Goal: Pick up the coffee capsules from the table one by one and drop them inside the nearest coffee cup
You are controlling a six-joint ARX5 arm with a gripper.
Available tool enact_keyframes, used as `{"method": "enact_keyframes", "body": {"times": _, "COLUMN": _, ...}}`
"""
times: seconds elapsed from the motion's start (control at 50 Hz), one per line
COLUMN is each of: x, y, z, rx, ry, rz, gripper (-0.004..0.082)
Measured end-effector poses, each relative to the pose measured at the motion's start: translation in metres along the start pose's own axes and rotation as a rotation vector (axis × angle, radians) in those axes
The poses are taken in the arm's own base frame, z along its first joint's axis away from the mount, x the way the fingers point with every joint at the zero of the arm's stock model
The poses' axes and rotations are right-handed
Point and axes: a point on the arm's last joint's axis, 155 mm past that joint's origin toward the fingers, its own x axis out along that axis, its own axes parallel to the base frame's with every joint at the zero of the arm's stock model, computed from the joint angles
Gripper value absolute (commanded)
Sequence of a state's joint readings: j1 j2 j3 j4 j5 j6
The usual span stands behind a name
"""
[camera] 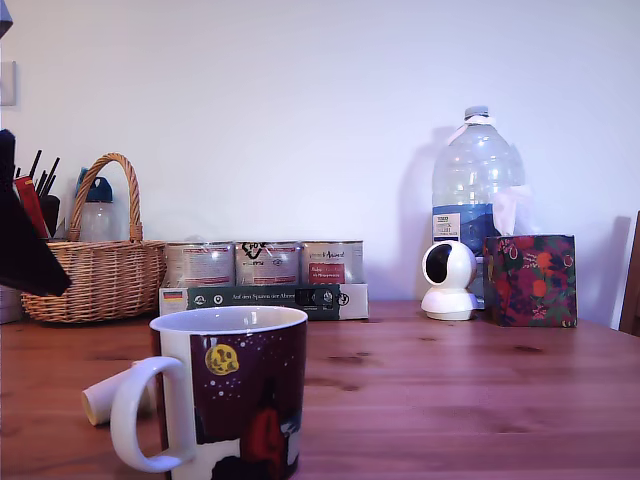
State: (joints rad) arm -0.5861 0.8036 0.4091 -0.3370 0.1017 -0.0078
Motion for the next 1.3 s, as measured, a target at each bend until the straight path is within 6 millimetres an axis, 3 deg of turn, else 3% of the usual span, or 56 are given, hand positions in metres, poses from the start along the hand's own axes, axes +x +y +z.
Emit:
{"method": "enact_keyframes", "body": {"times": 0.32, "x": 0.018, "y": -0.007, "z": -0.001, "rx": 0.020, "ry": 0.022, "rz": -0.047, "gripper": 0.0581}}
{"method": "enact_keyframes", "body": {"times": 0.68, "x": 0.051, "y": 0.014, "z": -0.005, "rx": 0.116, "ry": 0.052, "rz": 0.004, "gripper": 0.0580}}
{"method": "enact_keyframes", "body": {"times": 0.9, "x": 0.055, "y": 0.045, "z": -0.009, "rx": 0.094, "ry": 0.062, "rz": 0.054, "gripper": 0.0580}}
{"method": "enact_keyframes", "body": {"times": 1.3, "x": 0.062, "y": 0.045, "z": -0.009, "rx": 0.129, "ry": 0.035, "rz": -0.056, "gripper": 0.0578}}
